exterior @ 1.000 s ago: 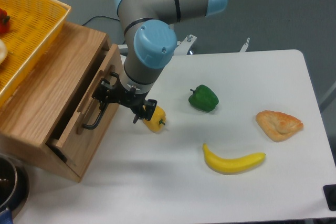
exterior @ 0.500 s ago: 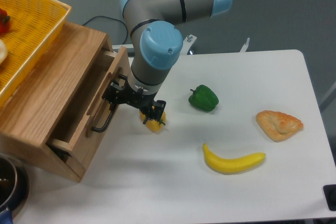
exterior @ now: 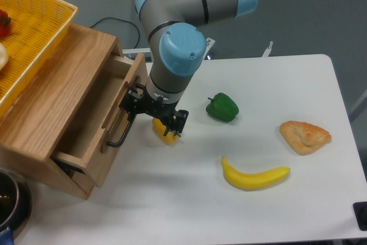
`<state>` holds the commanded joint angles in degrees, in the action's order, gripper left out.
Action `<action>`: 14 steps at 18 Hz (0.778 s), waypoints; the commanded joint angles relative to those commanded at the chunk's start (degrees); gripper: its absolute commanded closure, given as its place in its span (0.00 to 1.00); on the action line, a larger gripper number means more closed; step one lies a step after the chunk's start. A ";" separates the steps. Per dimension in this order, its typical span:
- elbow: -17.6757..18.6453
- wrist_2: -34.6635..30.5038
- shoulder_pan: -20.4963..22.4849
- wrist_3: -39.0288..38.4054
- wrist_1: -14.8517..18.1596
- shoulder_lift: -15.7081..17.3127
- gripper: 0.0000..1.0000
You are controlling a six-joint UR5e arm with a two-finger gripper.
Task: Slide the top drawer open
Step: 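Pull the handle outward to slide the wooden drawer open, then keep pulling the drawer further out along its runners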
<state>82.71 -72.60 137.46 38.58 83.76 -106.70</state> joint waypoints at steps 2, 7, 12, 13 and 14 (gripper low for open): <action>-0.44 0.00 0.27 0.35 0.00 -0.17 0.00; -1.76 -0.09 0.79 0.44 0.00 -0.88 0.00; -1.76 -0.09 0.97 0.53 -1.58 -1.41 0.00; -1.76 -0.09 1.23 0.53 -1.58 -1.41 0.00; -1.76 -0.09 1.32 0.53 -1.67 -1.41 0.00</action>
<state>80.95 -72.69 138.78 39.11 82.09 -108.11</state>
